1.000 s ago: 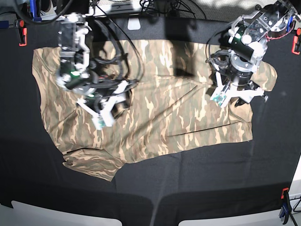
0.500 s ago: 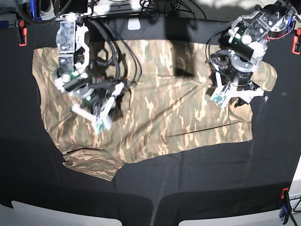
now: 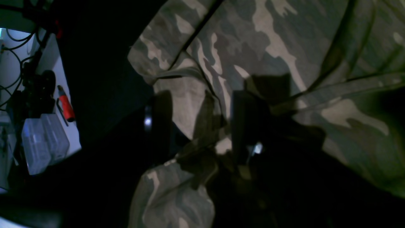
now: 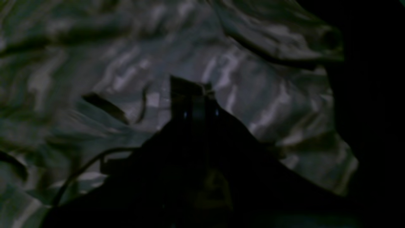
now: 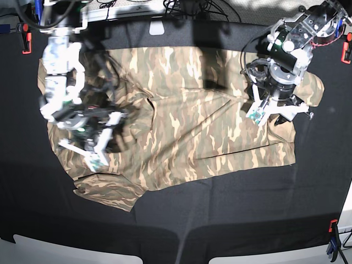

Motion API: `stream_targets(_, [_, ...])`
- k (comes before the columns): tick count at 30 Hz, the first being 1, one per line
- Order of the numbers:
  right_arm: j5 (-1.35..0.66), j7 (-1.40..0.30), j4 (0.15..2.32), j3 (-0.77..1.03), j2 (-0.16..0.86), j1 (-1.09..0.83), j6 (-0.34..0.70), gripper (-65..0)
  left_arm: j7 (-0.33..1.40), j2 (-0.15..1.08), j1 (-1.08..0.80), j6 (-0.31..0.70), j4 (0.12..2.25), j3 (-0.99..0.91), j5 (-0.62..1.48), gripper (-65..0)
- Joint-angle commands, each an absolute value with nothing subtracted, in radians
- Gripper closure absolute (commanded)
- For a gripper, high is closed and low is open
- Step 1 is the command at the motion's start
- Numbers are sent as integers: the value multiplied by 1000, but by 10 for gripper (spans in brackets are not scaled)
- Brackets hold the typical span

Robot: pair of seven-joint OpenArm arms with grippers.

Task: Layout the t-shirt on the table in an organized manner, then fold the t-shirt properly
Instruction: 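Lower both grippers onto the shirt and press the fabric flat, then move the left gripper along the shirt's side edge and grasp it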

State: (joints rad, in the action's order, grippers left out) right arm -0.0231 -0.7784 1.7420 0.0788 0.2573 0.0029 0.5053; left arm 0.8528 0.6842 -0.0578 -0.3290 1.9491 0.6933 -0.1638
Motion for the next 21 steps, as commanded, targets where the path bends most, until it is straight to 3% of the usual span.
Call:
stream_targets(1, [-29,-743,1761,100,272,22,507,0,833,693,-47,-336,1963,686,-183,-277])
stream_targets(12, [-63,-698,1760,184,262,71,501,0,765,683,-42,-332,1934,686,-182,-277])
stream_targets(13, [-62,-698,1760,184,258,70,501,-21,766,675,-31,-329,1911,686,-181,-277])
stream_targets(17, [-59,-699,1760,184,252,69,501,-289,786,625,41,-325,1809,686,-171,-277])
stream_targets(19, [-59,-699,1760,184,252,69,501,-339,787,603,86,-319,1773,686,-115,-277])
stream_targets(21, [-59,-704,1760,184,252,69,501,-339,787,583,127,-276,1742,686,-65,-277])
